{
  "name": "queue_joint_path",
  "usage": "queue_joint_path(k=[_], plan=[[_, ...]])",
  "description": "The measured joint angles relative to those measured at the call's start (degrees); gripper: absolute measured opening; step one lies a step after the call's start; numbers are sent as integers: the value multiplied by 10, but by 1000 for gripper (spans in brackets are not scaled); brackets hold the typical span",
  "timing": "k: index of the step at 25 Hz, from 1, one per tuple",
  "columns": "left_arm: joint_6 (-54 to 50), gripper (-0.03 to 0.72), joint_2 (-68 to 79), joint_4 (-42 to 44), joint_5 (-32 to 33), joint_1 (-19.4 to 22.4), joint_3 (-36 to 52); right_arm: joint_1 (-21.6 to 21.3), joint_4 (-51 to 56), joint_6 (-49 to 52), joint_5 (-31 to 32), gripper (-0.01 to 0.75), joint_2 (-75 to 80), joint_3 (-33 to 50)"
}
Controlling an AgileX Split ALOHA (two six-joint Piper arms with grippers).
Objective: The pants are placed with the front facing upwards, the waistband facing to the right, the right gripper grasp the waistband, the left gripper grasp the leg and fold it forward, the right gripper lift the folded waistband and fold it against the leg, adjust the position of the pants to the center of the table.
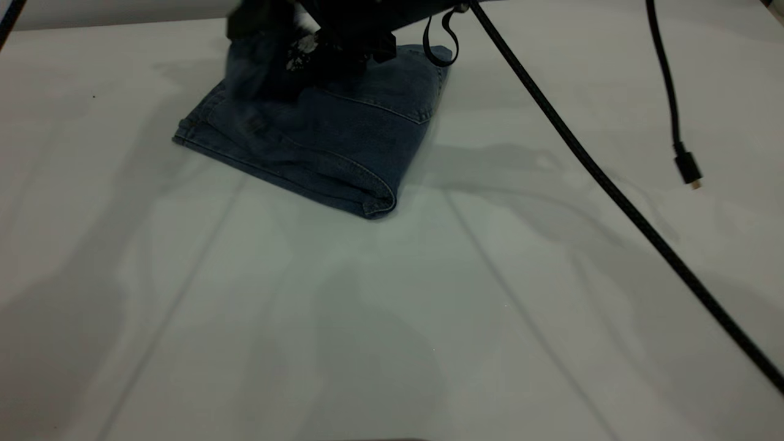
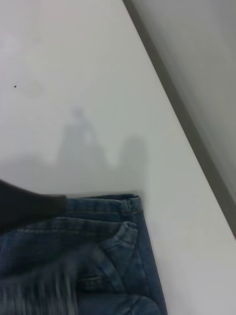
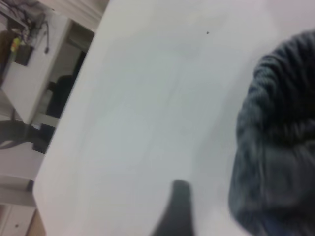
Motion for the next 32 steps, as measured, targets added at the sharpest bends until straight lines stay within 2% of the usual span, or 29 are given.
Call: queue_joint_path(k=[1, 3, 7, 14, 18, 24, 28, 32], plan=[[0, 482, 0, 0, 0, 0, 0, 0, -1, 3, 3, 648, 0, 0], [0, 482, 0, 0, 0, 0, 0, -1, -17, 11, 9, 675, 0, -2], [-1, 482, 0, 0, 0, 0, 0, -25, -82, 62, 32, 676, -5, -10], [32, 482, 11, -20, 0, -12, 13, -112, -286, 224, 98, 629, -59, -11], [126, 482, 34, -33, 0, -32, 60, -145, -411, 314, 147, 606, -81, -11], [354, 482, 82, -57, 0, -48, 112, -184, -509, 383, 199, 595, -85, -11], [417, 482, 124, -76, 0, -52, 118, -198, -522, 389, 218, 593, -85, -11], [438, 482, 171, -57, 0, -58, 118, -202, -523, 390, 221, 593, -85, -11]])
